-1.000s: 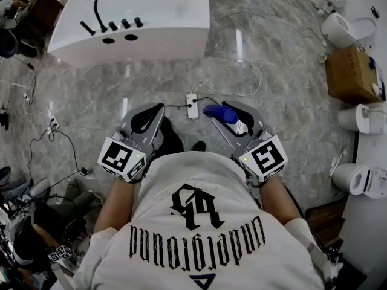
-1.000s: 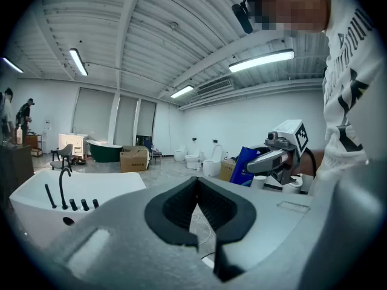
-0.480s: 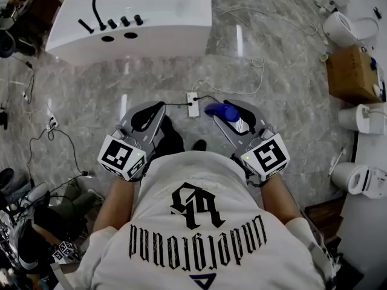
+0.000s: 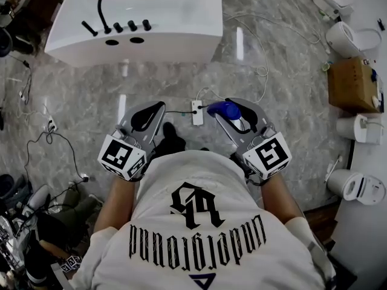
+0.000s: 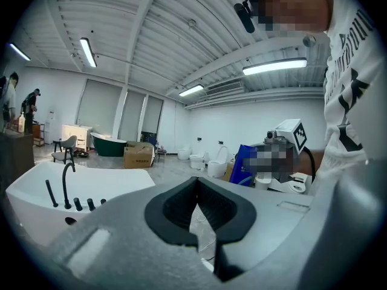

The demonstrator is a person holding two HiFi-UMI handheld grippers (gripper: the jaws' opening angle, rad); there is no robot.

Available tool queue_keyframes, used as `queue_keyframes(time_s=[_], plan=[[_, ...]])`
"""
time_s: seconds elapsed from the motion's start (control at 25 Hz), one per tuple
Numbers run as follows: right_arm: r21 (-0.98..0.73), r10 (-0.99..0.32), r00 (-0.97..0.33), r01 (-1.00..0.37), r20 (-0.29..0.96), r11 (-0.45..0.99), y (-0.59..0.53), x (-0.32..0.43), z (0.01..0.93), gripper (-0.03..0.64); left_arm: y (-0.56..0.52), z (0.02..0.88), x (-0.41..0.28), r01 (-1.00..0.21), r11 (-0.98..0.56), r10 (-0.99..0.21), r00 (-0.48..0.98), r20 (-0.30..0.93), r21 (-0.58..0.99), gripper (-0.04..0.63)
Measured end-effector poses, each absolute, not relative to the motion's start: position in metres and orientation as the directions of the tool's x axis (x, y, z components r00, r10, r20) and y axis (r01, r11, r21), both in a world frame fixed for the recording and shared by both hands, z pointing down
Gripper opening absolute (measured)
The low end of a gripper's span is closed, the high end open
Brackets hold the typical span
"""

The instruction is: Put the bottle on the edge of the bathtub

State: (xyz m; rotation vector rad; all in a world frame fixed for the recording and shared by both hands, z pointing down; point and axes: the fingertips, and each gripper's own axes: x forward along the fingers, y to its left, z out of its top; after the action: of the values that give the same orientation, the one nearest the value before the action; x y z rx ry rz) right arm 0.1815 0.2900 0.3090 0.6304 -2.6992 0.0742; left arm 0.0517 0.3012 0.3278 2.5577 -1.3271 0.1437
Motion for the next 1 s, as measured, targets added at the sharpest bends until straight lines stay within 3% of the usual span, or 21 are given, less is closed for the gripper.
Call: queue_keyframes(time_s=[0.48,1.0], plan=[[0.060,-0.454,-0.814,-0.466,0.363,0.883,0.215,0.083,0.284,0.153,0.241,0.311,-0.055,-0.807,-0.565,-0.783,0.590,0.197,0.174,0.005],[0.050,-0.448,-0.822,-0.462,0.352,0.886,0.144,0.045,0.289,0.153,0.187,0.308,-0.097,-0.823,-0.547,-0.796,0.568,0.207,0.153,0.006]])
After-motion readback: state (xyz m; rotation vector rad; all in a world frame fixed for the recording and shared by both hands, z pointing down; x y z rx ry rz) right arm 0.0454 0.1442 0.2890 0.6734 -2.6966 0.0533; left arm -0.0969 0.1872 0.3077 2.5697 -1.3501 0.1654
